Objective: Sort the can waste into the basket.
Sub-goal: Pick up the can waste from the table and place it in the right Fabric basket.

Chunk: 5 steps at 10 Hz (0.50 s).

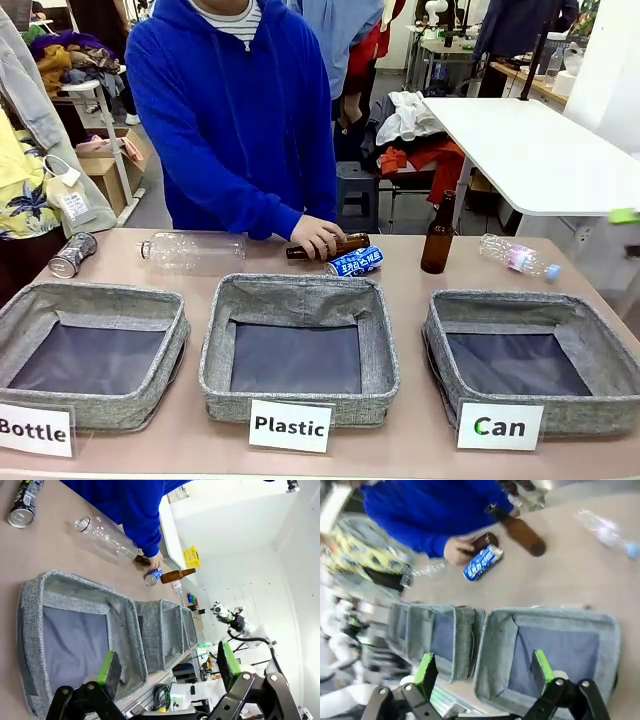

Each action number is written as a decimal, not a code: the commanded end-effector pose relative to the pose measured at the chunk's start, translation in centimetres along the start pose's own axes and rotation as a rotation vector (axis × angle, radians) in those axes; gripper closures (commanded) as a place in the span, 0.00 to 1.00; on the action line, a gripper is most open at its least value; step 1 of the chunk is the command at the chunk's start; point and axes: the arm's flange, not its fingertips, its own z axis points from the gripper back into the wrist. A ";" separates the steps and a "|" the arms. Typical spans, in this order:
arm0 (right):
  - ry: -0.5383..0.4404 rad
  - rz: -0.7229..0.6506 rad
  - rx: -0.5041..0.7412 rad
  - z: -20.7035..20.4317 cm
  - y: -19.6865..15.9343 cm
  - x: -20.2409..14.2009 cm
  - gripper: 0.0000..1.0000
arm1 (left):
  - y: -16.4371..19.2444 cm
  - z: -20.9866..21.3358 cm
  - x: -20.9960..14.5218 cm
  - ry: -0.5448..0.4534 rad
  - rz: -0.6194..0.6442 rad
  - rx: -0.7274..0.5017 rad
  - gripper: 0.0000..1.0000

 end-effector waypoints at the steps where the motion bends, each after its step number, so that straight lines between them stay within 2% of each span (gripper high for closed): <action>1: 0.167 0.192 -0.217 -7.2 5.7 3.4 0.00 | 0.1 0.1 0.1 -0.009 -0.025 -0.021 0.00; 3: 0.227 0.304 -0.250 -13.5 9.4 4.5 0.00 | 0.1 0.1 0.1 -0.009 -0.025 -0.021 0.00; 4: 0.237 0.350 -0.259 -15.1 10.6 4.3 0.00 | 0.1 0.1 0.1 -0.009 -0.025 -0.021 0.00; 5: 0.238 0.371 -0.257 -13.8 10.8 3.9 0.00 | 0.1 0.1 0.1 -0.009 -0.025 -0.021 0.00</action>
